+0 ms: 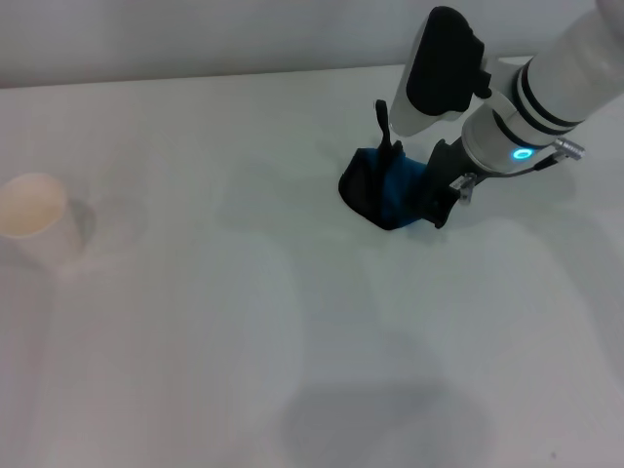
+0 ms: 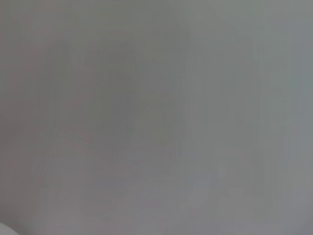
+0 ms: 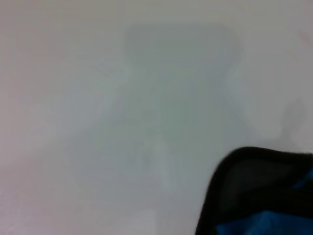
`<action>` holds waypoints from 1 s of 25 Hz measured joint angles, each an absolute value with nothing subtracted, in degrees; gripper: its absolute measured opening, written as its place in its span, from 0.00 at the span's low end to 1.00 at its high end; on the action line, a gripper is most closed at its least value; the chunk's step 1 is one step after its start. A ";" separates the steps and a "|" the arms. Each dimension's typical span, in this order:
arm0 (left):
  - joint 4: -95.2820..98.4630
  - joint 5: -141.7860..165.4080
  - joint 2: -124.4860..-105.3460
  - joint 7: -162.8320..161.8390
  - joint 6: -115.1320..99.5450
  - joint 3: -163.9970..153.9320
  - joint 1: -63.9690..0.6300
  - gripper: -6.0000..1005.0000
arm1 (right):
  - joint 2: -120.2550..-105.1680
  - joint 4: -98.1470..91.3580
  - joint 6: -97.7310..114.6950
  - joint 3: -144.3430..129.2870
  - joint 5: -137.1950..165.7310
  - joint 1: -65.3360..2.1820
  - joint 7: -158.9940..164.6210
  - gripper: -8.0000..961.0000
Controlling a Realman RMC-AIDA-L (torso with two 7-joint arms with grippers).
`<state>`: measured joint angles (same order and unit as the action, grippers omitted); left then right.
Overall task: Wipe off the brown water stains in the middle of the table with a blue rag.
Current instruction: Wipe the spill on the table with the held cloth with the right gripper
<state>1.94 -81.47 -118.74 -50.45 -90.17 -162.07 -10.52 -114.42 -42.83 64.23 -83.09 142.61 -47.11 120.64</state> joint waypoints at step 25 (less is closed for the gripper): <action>1.94 -81.12 -118.83 -50.45 -90.86 -162.16 -10.07 0.89 | -115.07 -45.81 68.30 -83.55 142.92 -46.11 120.58 0.03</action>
<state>1.94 -81.12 -118.83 -50.45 -90.86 -162.16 -10.07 -115.07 -45.81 68.30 -83.55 142.92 -46.11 120.58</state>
